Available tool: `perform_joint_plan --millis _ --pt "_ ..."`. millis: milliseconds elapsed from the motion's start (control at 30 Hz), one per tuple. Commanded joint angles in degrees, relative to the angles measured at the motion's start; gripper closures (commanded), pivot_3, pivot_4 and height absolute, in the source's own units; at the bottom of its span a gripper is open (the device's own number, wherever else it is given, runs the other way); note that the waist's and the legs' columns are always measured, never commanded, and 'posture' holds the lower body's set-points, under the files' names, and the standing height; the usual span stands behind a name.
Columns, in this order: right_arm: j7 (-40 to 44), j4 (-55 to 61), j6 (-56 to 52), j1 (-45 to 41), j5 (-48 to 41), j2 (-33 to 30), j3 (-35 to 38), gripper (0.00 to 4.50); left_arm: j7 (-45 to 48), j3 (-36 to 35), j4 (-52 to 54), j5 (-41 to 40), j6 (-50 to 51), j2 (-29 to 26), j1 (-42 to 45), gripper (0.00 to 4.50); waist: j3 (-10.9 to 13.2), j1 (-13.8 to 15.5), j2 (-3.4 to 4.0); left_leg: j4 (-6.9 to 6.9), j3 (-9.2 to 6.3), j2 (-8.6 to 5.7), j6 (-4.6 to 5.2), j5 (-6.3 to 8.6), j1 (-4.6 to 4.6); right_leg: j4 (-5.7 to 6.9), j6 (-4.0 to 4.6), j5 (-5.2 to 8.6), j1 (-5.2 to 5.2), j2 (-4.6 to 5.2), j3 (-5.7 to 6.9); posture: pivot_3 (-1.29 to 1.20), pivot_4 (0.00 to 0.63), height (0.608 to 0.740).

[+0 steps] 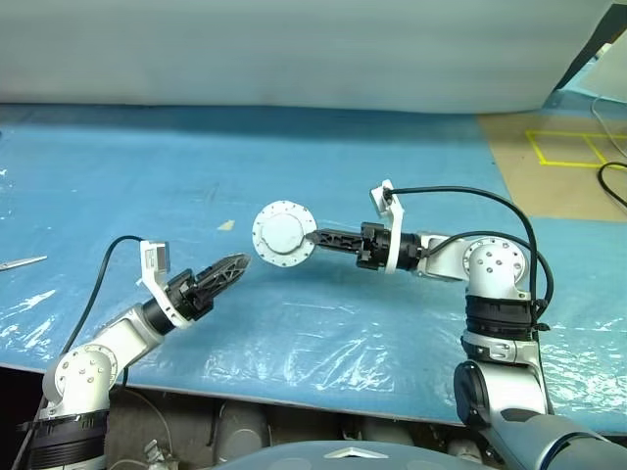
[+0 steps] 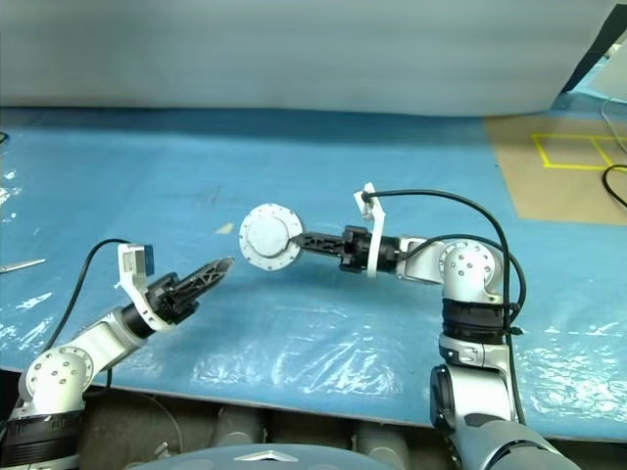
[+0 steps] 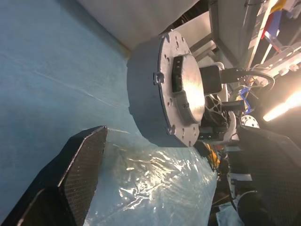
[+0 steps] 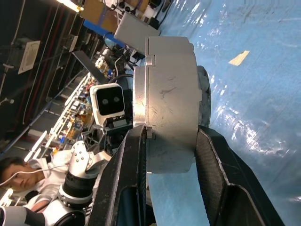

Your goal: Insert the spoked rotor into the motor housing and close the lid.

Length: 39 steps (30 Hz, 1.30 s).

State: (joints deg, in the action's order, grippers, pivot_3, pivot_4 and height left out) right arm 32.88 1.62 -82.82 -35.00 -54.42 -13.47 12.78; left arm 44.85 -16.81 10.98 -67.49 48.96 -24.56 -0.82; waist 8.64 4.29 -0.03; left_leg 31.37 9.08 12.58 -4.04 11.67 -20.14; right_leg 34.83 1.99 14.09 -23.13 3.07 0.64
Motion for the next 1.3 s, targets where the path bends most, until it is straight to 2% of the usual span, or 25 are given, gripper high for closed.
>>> perform_joint_plan --millis 33,467,967,1067,1167,1300 --pt "1.1 1.5 0.7 -2.2 -3.4 0.7 1.2 3.4 0.6 0.9 1.1 1.0 -1.2 0.9 -0.2 0.01 0.0 0.0 0.0 0.0 0.0 0.0 0.0 0.0 0.0 0.0 0.0 0.0 0.0 0.0 0.0 0.0 0.15 0.74" --pt "0.6 -3.2 -3.3 -4.5 -6.1 1.2 3.5 3.4 2.0 3.2 -8.4 4.5 -4.0 7.5 9.9 0.01 0.0 0.5 -0.02 0.22 -0.14 -0.03 0.01 -0.01 -0.08 0.07 -0.01 -0.02 0.08 0.01 0.03 0.0 0.15 0.74" --pt "-0.5 -2.6 -3.6 -4.3 -5.2 2.2 2.9 3.4 -1.2 5.1 -8.9 2.1 -0.4 13.9 17.3 0.01 0.0 1.2 -0.03 0.51 -0.31 -0.02 0.01 -0.01 -0.22 0.22 0.0 -0.02 0.07 0.01 0.11 0.0 0.15 0.74" --pt "-0.8 -2.5 -3.6 -4.1 -5.2 2.3 3.0 3.4 -1.6 4.0 -8.4 0.7 0.5 14.0 16.4 0.58 0.0 1.1 -0.03 0.58 -0.38 0.0 0.01 -0.01 -0.29 0.24 0.0 -0.02 0.07 0.01 0.16 0.0 0.15 0.74" --pt "-1.2 -2.5 -3.6 -3.8 -5.4 2.5 3.3 3.4 -3.6 4.0 -7.4 1.7 0.3 14.3 15.7 1.58 0.0 1.2 -0.03 0.61 -0.43 0.01 0.01 -0.01 -0.32 0.26 0.0 -0.02 0.07 0.01 0.23 0.0 0.15 0.74" --pt "-1.5 -2.9 -3.4 -3.8 -5.7 2.8 3.3 3.4 -4.5 4.4 -6.8 1.7 -0.3 15.2 15.8 1.81 0.0 1.2 -0.03 0.77 -0.5 0.04 0.01 -0.01 -0.51 0.27 -0.01 -0.02 0.06 0.05 0.37 0.0 0.15 0.74"
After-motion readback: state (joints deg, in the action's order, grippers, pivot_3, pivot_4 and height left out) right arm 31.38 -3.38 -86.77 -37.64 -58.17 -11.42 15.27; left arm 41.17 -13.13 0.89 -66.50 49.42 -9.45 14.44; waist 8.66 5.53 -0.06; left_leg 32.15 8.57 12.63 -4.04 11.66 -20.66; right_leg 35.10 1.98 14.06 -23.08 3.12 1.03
